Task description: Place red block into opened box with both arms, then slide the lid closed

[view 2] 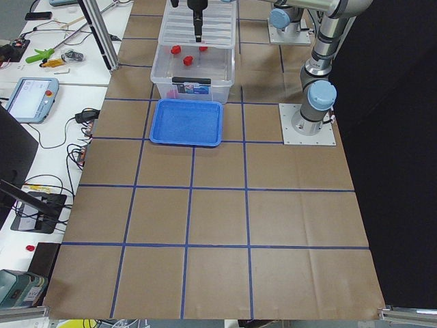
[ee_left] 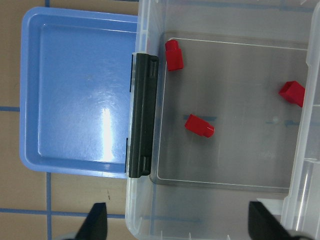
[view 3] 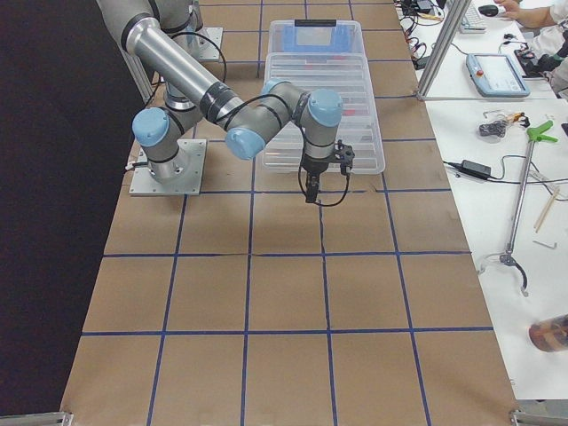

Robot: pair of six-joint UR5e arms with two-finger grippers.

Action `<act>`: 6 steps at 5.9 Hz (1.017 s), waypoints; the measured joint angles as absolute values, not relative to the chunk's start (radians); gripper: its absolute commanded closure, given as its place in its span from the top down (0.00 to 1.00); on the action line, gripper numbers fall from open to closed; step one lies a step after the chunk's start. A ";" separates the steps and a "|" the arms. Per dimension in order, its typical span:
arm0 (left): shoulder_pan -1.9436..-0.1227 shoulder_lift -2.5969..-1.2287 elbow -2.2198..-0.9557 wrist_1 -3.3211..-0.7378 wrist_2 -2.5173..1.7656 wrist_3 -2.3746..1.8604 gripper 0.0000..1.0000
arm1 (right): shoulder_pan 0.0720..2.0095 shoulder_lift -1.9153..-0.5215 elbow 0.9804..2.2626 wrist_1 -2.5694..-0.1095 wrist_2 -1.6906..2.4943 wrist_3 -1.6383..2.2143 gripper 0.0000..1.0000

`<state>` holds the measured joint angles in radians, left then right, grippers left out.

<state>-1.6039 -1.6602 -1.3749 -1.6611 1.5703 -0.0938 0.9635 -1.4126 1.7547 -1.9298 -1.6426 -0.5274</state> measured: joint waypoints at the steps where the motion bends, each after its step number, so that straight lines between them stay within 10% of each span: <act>1: -1.603 -1.663 -1.372 -1.659 1.570 -0.094 0.99 | 0.984 -1.418 1.755 -1.930 -1.642 -0.523 1.00; 6: -1.601 -1.674 -1.375 -1.637 1.567 -0.081 0.99 | 1.046 -1.465 1.815 -1.929 -1.611 -0.445 1.00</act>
<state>-1.6015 -1.6738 -1.3750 -1.6374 1.5671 -0.0813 1.0457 -1.4647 1.8149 -1.9291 -1.6115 -0.4450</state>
